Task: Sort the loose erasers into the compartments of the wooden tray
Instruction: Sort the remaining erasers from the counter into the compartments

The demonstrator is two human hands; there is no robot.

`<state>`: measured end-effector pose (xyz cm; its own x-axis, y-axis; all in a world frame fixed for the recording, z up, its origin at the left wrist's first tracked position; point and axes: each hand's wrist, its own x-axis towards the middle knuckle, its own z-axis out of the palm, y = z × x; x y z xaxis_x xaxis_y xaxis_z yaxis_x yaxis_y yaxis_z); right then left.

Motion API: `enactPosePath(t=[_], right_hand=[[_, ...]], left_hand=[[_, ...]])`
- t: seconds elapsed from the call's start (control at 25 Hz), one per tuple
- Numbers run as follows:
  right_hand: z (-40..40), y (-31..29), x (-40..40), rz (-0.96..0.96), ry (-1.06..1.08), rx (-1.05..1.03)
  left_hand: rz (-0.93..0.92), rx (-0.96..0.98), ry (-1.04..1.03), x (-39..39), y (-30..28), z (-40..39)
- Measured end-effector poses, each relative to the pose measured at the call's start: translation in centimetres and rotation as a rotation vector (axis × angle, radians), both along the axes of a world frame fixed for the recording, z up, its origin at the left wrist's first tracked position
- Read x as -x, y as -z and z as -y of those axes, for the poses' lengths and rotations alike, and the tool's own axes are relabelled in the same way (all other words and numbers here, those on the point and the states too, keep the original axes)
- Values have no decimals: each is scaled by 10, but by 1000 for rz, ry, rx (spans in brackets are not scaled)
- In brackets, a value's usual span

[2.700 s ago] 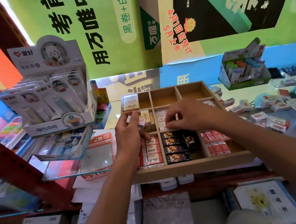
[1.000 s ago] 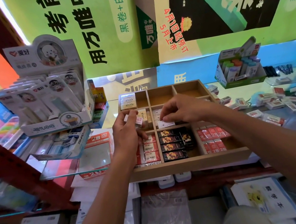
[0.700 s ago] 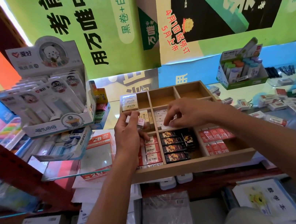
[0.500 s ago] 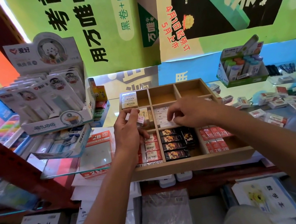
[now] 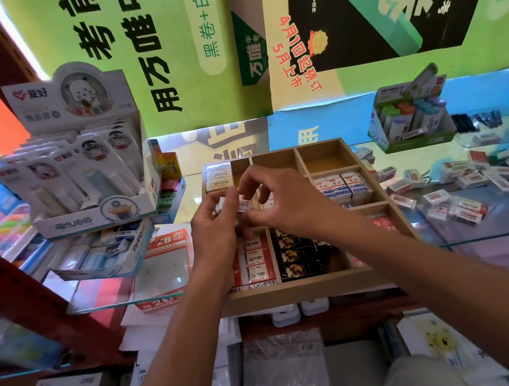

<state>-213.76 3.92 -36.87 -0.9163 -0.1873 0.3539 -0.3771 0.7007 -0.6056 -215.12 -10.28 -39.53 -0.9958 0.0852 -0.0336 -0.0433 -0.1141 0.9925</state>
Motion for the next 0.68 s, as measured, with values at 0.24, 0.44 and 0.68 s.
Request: enactPosePath(t=[0.24, 0.44, 0.68], right_hand=[[-41, -2, 4, 72, 56, -97], [-93, -9, -1, 261, 11, -359], [-87, -9, -2, 265, -14, -393]], left_hand=[[59, -56, 19, 5, 2, 0], [46, -8, 11, 6, 3, 0], [45, 2, 6, 6, 3, 0]])
